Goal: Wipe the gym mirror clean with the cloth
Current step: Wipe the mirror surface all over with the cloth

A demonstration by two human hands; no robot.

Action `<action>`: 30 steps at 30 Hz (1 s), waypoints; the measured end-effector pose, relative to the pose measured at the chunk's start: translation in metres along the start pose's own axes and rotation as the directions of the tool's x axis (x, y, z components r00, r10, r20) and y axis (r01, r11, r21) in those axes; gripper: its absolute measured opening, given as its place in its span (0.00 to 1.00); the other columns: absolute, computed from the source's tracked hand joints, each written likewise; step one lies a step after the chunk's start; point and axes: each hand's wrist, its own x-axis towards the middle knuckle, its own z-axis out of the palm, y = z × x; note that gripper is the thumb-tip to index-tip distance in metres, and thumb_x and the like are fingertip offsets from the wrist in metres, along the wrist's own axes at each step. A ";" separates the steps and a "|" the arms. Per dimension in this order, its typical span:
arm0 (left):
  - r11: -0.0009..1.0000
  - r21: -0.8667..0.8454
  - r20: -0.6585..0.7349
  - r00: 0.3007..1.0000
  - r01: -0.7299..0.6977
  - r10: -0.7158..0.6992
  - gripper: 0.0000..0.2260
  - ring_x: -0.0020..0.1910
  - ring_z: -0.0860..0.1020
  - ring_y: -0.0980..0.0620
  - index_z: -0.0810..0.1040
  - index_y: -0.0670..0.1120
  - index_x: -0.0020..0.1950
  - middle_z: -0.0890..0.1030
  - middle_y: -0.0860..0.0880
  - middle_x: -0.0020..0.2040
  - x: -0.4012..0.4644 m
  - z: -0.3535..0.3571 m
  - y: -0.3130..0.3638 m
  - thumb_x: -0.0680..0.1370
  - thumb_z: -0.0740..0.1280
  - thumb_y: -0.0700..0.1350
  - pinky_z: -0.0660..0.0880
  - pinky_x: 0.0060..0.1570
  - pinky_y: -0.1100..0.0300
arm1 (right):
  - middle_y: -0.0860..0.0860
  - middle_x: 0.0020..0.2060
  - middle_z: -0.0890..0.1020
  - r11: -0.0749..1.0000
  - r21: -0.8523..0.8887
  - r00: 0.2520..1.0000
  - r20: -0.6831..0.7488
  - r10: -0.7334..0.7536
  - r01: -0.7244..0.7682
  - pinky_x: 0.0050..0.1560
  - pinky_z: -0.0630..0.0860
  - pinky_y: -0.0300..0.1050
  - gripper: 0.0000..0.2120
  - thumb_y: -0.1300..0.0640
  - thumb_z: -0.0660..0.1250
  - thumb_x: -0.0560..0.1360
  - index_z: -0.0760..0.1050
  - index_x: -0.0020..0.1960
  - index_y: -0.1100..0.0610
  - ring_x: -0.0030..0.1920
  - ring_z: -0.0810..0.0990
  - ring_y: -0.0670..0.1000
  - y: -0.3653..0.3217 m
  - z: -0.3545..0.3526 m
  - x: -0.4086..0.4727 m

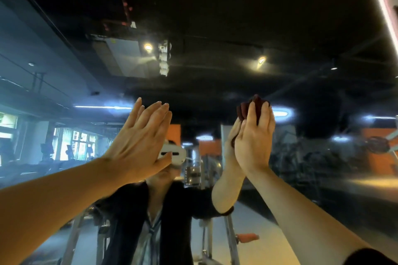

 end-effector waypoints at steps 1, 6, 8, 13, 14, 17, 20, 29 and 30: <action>1.000 0.007 -0.008 1.000 0.010 -0.010 0.39 0.72 0.68 0.34 0.69 0.33 0.73 0.70 0.33 0.72 0.000 0.000 -0.004 0.74 0.54 0.63 0.55 0.73 0.33 | 0.63 0.77 0.62 1.000 0.006 1.000 0.000 -0.022 0.022 0.78 0.56 0.55 0.26 0.55 0.51 0.82 0.63 0.77 0.64 0.78 0.58 0.63 -0.007 0.003 0.008; 0.998 0.014 -0.034 0.997 0.065 -0.064 0.38 0.72 0.69 0.34 0.70 0.33 0.72 0.71 0.33 0.71 -0.011 0.002 -0.036 0.77 0.53 0.64 0.56 0.73 0.31 | 0.64 0.76 0.63 0.990 0.053 0.991 -0.026 -0.131 0.133 0.76 0.63 0.61 0.25 0.58 0.55 0.81 0.65 0.76 0.65 0.78 0.58 0.63 -0.059 0.020 0.031; 0.996 0.022 -0.051 0.995 0.083 -0.082 0.38 0.72 0.69 0.34 0.69 0.34 0.72 0.71 0.34 0.71 -0.017 0.004 -0.053 0.77 0.53 0.64 0.57 0.73 0.31 | 0.63 0.76 0.63 0.982 0.057 0.984 -0.020 -0.179 0.180 0.76 0.63 0.61 0.24 0.59 0.58 0.81 0.65 0.76 0.64 0.78 0.58 0.63 -0.087 0.029 0.035; 0.992 0.008 -0.093 0.988 0.128 -0.127 0.40 0.72 0.68 0.34 0.68 0.34 0.73 0.70 0.35 0.72 -0.037 0.015 -0.105 0.79 0.51 0.67 0.55 0.73 0.31 | 0.60 0.79 0.56 0.970 0.015 0.969 0.051 -0.243 0.243 0.79 0.57 0.55 0.29 0.60 0.62 0.81 0.58 0.80 0.60 0.80 0.52 0.60 -0.174 0.041 0.040; 0.989 -0.005 -0.099 0.984 0.146 -0.146 0.41 0.72 0.68 0.34 0.69 0.34 0.73 0.70 0.35 0.72 -0.042 0.017 -0.115 0.79 0.49 0.68 0.54 0.73 0.31 | 0.60 0.80 0.55 0.964 0.003 0.963 0.047 -0.267 0.267 0.80 0.55 0.54 0.30 0.59 0.62 0.81 0.56 0.80 0.60 0.80 0.51 0.60 -0.192 0.043 0.039; 0.981 -0.047 -0.127 0.973 0.190 -0.194 0.42 0.71 0.68 0.34 0.69 0.34 0.73 0.70 0.35 0.72 -0.061 0.022 -0.142 0.79 0.48 0.69 0.52 0.74 0.31 | 0.62 0.79 0.56 0.939 -0.037 0.940 0.021 -0.340 0.341 0.80 0.55 0.55 0.29 0.58 0.61 0.81 0.57 0.80 0.61 0.80 0.52 0.61 -0.243 0.051 0.031; 0.967 -0.093 -0.169 0.953 0.237 -0.250 0.39 0.70 0.69 0.34 0.68 0.33 0.72 0.71 0.34 0.71 -0.083 0.023 -0.165 0.78 0.53 0.65 0.53 0.74 0.31 | 0.63 0.79 0.57 0.901 -0.094 0.906 0.049 -0.420 0.423 0.80 0.49 0.56 0.26 0.58 0.58 0.82 0.60 0.79 0.62 0.80 0.51 0.63 -0.291 0.073 0.020; 0.922 -0.143 -0.178 0.907 0.360 -0.382 0.29 0.71 0.66 0.37 0.69 0.33 0.72 0.70 0.36 0.71 -0.157 0.019 -0.235 0.79 0.53 0.53 0.48 0.75 0.35 | 0.65 0.79 0.54 0.755 -0.216 0.785 0.203 -0.585 0.619 0.78 0.45 0.62 0.29 0.54 0.53 0.81 0.55 0.79 0.65 0.79 0.46 0.67 -0.390 0.087 -0.040; 0.924 -0.141 -0.177 0.909 0.356 -0.377 0.29 0.71 0.66 0.38 0.69 0.33 0.72 0.70 0.36 0.71 -0.165 0.020 -0.238 0.79 0.53 0.53 0.48 0.75 0.35 | 0.65 0.79 0.54 0.735 -0.202 0.761 0.212 -0.613 0.648 0.79 0.46 0.61 0.31 0.53 0.56 0.82 0.53 0.80 0.64 0.79 0.47 0.66 -0.397 0.083 -0.051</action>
